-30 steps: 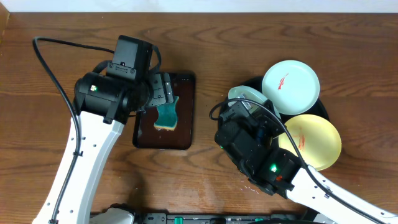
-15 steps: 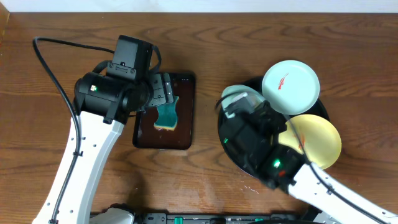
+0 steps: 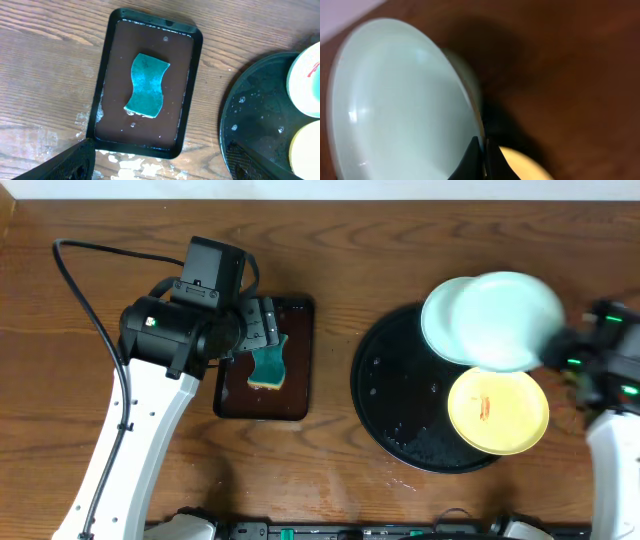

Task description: Clean dirty plates on tray and stack at the side

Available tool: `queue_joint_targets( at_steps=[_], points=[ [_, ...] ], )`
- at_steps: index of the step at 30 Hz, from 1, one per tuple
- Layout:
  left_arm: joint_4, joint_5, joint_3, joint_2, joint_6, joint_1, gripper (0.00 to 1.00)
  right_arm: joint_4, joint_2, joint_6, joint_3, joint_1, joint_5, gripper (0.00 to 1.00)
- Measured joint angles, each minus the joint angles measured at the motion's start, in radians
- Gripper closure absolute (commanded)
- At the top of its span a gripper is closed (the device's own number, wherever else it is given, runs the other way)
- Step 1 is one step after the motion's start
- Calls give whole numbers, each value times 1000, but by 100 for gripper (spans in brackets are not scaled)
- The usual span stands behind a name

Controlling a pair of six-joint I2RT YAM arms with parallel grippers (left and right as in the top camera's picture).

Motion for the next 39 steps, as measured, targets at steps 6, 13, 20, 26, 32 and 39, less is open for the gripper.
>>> queue_joint_targets(
  at_steps=[6, 13, 20, 26, 32, 39],
  points=[
    [0, 0, 0, 0, 0, 0, 16, 89, 114, 116, 5, -341, -19, 99],
    [0, 0, 0, 0, 0, 0, 16, 161, 329, 180, 10, -462, 71, 99],
    [0, 0, 0, 0, 0, 0, 16, 239, 438, 133, 9, -471, 58, 50],
    [0, 0, 0, 0, 0, 0, 16, 224, 324, 89, 9, -468, -184, 48],
    [0, 0, 0, 0, 0, 0, 16, -90, 92, 9, 26, -361, -319, 47],
    [0, 0, 0, 0, 0, 0, 16, -340, 82, -18, 2, -182, 6, 48]
  ],
)
